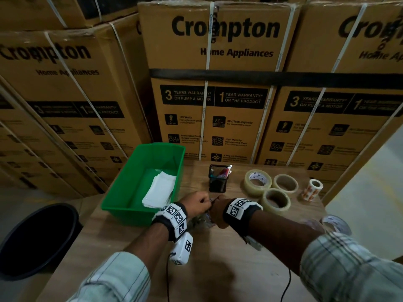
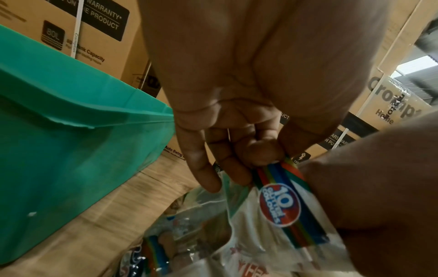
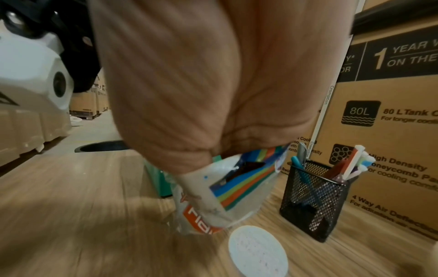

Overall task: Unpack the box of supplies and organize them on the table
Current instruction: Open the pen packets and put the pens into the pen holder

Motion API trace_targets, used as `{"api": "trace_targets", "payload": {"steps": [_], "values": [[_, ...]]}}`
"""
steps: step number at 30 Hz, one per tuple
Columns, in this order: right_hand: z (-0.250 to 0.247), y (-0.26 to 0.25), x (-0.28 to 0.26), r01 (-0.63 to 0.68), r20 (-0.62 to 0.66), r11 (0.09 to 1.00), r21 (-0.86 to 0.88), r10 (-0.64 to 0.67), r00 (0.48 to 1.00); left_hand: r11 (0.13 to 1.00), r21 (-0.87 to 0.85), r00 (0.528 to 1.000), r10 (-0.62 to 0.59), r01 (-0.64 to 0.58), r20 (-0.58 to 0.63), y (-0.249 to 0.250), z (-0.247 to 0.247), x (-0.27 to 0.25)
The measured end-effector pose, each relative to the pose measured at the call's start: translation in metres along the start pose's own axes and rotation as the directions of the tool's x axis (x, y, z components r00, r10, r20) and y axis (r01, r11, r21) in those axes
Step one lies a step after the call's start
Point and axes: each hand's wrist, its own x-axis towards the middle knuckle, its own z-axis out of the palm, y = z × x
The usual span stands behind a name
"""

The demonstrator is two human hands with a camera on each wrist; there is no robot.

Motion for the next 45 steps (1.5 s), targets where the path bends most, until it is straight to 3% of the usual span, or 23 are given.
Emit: {"api": "trace_targets", "payload": {"steps": [7, 9, 12, 15, 19, 25, 28, 32, 34, 38, 40, 42, 45], "values": [[0.001, -0.008, 0.009, 0.128, 0.101, 0.986, -0.11, -0.117, 0.988, 1.0, 0.019, 1.0, 0.02, -0.019, -0.011, -0.007, 0.003, 0.002], [-0.001, -0.01, 0.009, 0.16, 0.042, 0.978, -0.132, -0.156, 0.987, 1.0, -0.005, 0.999, 0.018, -0.018, -0.027, -0.01, 0.001, 0.003], [0.002, -0.005, 0.012, 0.12, -0.03, 0.992, -0.034, -0.121, 0.992, 1.0, -0.005, 0.999, 0.024, -0.024, -0.046, -0.012, -0.003, 0.004], [0.001, -0.002, 0.012, 0.166, -0.178, 0.985, 0.038, -0.157, 0.971, 1.0, -0.006, 0.998, 0.017, -0.017, -0.062, -0.014, -0.005, 0.005], [-0.004, -0.001, 0.004, 0.111, -0.297, 0.973, 0.202, -0.047, 0.954, 0.998, -0.055, 0.996, -0.035, 0.03, -0.087, -0.018, -0.007, 0.007], [-0.035, 0.025, -0.031, 0.189, -0.382, 0.965, 0.184, -0.106, 0.918, 0.993, -0.041, 0.985, -0.12, 0.115, -0.127, -0.009, -0.025, 0.012], [-0.047, 0.055, -0.048, 0.151, -0.429, 0.936, 0.319, 0.0, 0.903, 0.982, -0.112, 0.983, -0.16, 0.149, -0.093, -0.011, -0.028, 0.018], [-0.06, 0.098, -0.07, 0.074, -0.44, 0.808, 0.584, 0.239, 0.866, 0.964, -0.202, 0.979, -0.191, 0.174, -0.072, -0.008, -0.028, 0.025], [-0.063, 0.12, -0.076, 0.083, -0.493, 0.749, 0.658, 0.344, 0.799, 0.96, -0.216, 0.978, -0.198, 0.179, -0.07, -0.006, -0.028, 0.027], [-0.063, 0.147, -0.073, 0.191, -0.574, 0.601, 0.776, 0.549, 0.607, 0.966, -0.183, 0.977, -0.198, 0.18, -0.084, -0.006, -0.025, 0.03], [-0.06, 0.15, -0.06, 0.146, -0.563, 0.588, 0.796, 0.629, 0.537, 0.973, -0.155, 0.979, -0.185, 0.171, -0.084, -0.006, -0.025, 0.03], [-0.057, 0.149, -0.038, 0.084, -0.521, 0.575, 0.814, 0.657, 0.545, 0.976, -0.151, 0.981, -0.173, 0.159, -0.085, -0.006, -0.026, 0.029], [-0.051, 0.142, -0.008, 0.001, -0.447, 0.566, 0.824, 0.65, 0.614, 0.977, -0.158, 0.981, -0.161, 0.144, -0.104, -0.006, -0.028, 0.028]]}}
